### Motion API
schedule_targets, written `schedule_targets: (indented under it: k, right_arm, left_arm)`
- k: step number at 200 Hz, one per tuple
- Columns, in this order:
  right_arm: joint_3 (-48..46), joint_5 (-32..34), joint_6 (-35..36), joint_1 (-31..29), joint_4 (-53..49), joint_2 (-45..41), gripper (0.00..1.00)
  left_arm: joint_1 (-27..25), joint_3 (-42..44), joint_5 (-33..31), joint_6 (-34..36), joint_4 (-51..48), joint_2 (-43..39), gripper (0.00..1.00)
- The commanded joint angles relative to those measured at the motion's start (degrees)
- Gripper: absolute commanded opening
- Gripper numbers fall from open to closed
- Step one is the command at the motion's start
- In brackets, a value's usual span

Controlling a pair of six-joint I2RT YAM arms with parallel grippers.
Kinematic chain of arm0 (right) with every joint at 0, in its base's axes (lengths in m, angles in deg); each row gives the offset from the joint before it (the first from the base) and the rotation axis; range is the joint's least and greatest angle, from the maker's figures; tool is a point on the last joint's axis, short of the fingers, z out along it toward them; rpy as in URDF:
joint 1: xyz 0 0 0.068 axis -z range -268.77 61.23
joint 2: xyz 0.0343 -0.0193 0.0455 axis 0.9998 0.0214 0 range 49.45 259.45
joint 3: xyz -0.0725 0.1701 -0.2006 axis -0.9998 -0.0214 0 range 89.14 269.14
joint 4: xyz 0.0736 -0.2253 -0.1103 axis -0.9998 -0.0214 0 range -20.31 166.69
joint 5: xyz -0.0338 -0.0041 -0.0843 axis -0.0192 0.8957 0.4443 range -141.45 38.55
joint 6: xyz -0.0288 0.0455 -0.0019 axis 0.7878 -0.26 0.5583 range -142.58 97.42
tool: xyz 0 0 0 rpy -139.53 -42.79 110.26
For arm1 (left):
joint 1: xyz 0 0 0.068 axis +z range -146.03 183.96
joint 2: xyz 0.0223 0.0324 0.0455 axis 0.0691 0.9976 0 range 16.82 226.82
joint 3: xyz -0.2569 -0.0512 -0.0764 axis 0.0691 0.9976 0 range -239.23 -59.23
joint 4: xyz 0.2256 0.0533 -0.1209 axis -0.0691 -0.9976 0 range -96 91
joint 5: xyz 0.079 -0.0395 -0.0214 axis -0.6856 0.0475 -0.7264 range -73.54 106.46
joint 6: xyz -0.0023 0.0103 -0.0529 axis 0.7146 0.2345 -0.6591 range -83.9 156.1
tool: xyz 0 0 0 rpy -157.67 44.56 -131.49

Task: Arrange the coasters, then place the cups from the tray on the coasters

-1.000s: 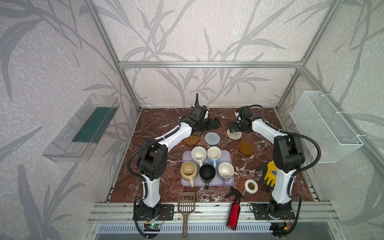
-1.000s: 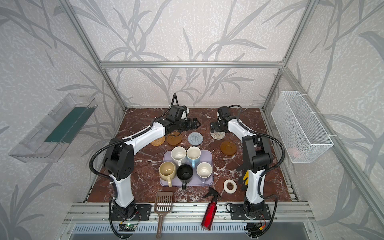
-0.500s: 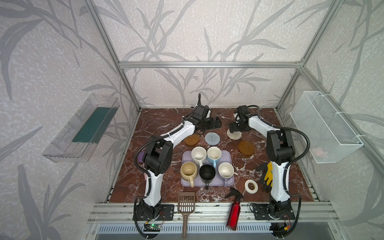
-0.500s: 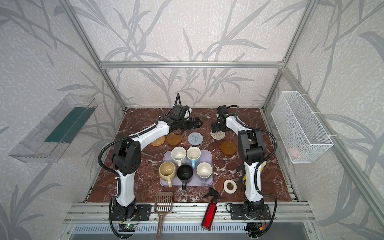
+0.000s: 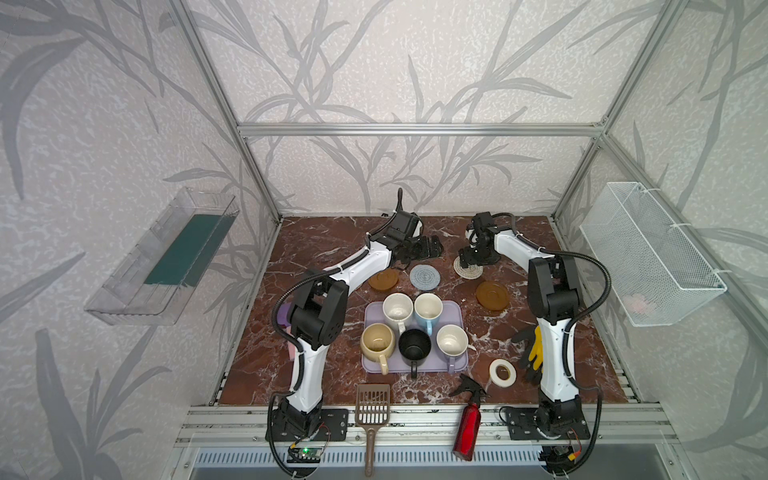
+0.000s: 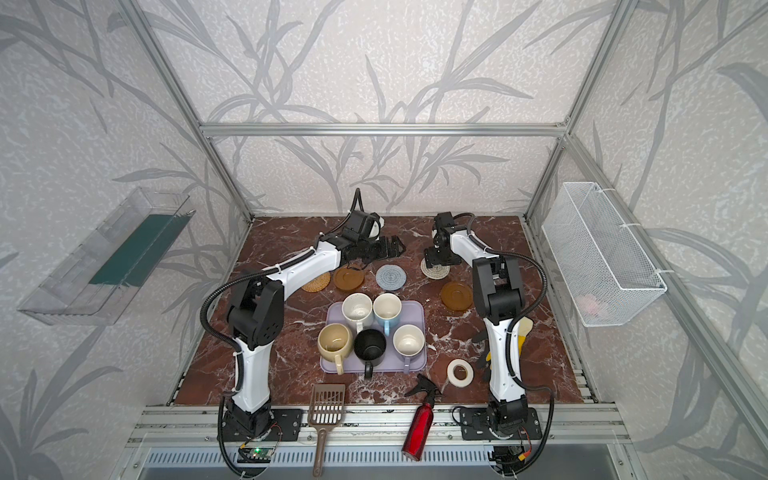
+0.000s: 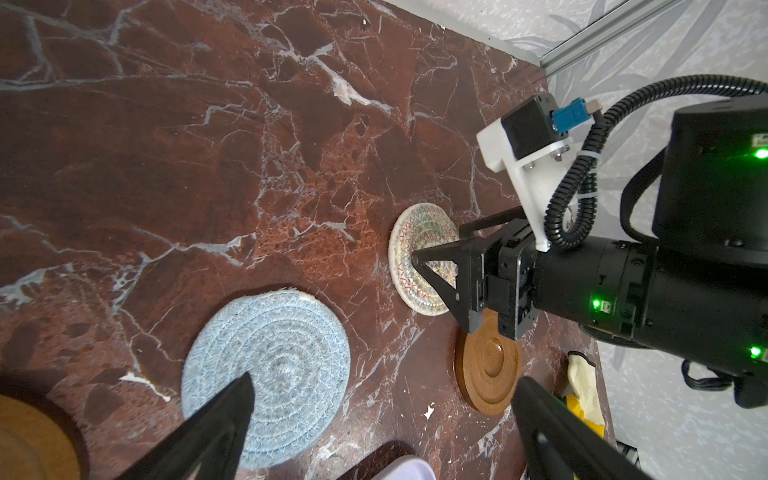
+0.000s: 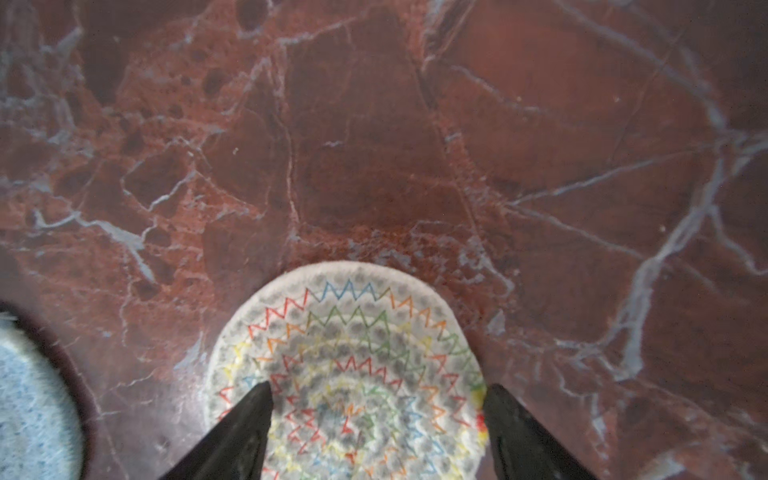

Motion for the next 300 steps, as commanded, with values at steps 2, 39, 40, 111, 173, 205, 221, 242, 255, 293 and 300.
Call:
schedule_targets:
  k: [2, 39, 40, 111, 173, 205, 221, 242, 255, 293, 300]
  right_arm:
    - [2.1, -0.9, 0.8, 0.3, -3.3, 1.5, 0.78]
    - [3.1, -0.6, 1.4, 0.2, -6.0, 2.6, 0.81]
    - [3.1, -0.6, 1.4, 0.2, -6.0, 2.6, 0.81]
    - [2.3, -0.6, 2.5, -1.3, -8.5, 2.3, 0.81]
    - [-1.1, -2.1, 3.2, -4.0, -8.2, 0.5, 0.79]
    - [-2.9, -0.9, 2.3, -4.6, -8.9, -0.7, 0.79]
    - [-4.4, -1.4, 1.9, -4.9, -8.3, -1.9, 0.78]
    - [-4.9, -1.7, 2.1, -5.8, -8.4, -2.3, 0.78]
    - [-5.0, -1.4, 2.0, -6.1, -8.8, -2.3, 0.78]
    - [-5.6, -1.1, 1.5, -6.1, -8.6, -3.0, 0.79]
    - [-5.6, -1.3, 1.5, -6.2, -8.6, -3.0, 0.79]
  left_arm:
    - [-0.2, -0.8, 0.4, 0.1, 0.4, 0.2, 0.99]
    - [-0.2, -0.4, 0.1, 0.0, 0.6, -0.1, 0.99]
    - [-0.2, -0.3, 0.0, 0.1, 0.6, -0.2, 0.99]
    - [-0.1, 2.8, -1.4, 0.8, 1.0, -3.3, 0.99]
    - [-0.1, 4.8, -3.3, 1.9, -0.1, -6.0, 0.99]
    - [-0.2, 5.9, -3.5, 1.9, 0.1, -7.5, 0.99]
    - [-0.2, 6.4, -3.9, 2.2, 0.0, -8.0, 0.99]
    - [-0.1, 6.7, -3.7, 2.0, 0.1, -8.5, 0.99]
    - [-0.1, 6.9, -3.6, 1.8, 0.3, -8.7, 0.99]
    - [-0.2, 7.9, -4.1, 2.0, 0.2, -9.8, 0.99]
    - [-0.1, 7.8, -4.3, 2.1, 0.2, -9.8, 0.99]
